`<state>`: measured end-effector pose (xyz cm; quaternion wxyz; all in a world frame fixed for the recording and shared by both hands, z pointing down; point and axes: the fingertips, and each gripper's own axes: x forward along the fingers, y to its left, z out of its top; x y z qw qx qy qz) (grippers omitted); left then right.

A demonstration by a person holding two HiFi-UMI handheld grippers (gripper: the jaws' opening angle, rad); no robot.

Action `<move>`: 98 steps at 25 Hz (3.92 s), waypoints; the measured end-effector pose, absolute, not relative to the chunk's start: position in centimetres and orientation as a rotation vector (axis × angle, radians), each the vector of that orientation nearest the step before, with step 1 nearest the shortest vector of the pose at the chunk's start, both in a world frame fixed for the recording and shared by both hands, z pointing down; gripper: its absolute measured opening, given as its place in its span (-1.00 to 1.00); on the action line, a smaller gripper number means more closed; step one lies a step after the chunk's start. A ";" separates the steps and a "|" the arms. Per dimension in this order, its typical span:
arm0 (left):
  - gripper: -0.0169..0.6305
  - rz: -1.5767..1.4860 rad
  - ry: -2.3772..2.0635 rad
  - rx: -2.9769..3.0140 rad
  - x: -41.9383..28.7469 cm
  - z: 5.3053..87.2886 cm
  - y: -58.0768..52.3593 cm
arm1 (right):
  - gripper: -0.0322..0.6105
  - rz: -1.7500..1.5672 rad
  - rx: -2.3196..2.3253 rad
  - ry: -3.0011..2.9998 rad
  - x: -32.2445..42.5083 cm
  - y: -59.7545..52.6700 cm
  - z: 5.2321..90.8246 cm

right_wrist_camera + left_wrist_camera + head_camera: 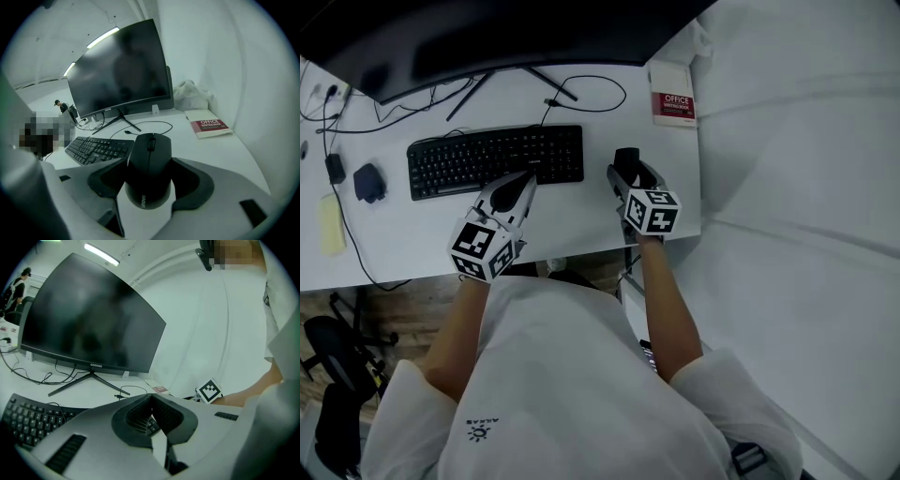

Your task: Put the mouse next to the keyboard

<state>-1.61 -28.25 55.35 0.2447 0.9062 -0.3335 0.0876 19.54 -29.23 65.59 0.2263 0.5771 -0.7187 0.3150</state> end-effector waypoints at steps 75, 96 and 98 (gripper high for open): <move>-0.91 0.283 -1.179 2.586 0.2 46.5 -14.6 | -0.85 0.729 1.432 -2.649 13.5 -18.1 49.5; -0.91 0.138 -1.182 2.654 -5.7 40.4 -12.0 | -0.85 0.507 1.498 -2.771 11.2 -11.6 40.4; -0.91 0.139 -1.180 2.651 -6.6 40.5 -12.4 | -0.85 0.500 1.524 -2.764 10.9 -11.5 40.1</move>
